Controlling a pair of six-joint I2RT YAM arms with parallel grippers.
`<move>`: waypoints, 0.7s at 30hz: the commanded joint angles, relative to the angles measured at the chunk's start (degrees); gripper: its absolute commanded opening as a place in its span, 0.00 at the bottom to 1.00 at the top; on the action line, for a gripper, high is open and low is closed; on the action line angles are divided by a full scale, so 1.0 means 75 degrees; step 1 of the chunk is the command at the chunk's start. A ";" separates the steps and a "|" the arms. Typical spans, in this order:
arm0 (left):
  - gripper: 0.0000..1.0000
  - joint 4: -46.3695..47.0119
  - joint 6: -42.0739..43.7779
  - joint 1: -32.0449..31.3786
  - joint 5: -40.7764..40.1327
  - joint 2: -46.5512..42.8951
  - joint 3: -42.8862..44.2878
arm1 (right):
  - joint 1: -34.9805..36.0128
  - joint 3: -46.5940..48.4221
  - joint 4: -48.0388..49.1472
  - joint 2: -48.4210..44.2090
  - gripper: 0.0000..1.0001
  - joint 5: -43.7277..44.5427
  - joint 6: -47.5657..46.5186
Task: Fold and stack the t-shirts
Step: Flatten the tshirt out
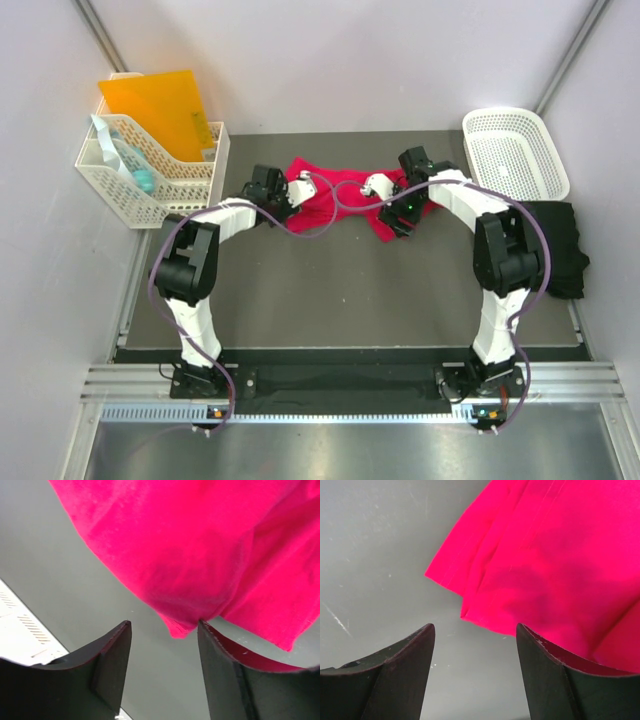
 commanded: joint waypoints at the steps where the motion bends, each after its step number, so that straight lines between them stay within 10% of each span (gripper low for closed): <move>1: 0.62 -0.0403 -0.0111 0.0019 0.0331 -0.0128 0.0414 | -0.0061 -0.0194 0.0349 -0.0230 0.66 0.0181 -0.0060; 21: 0.57 -0.0474 0.0041 0.0019 0.0414 -0.0129 0.0215 | -0.0085 -0.0382 0.1122 0.0098 0.65 0.0919 0.0433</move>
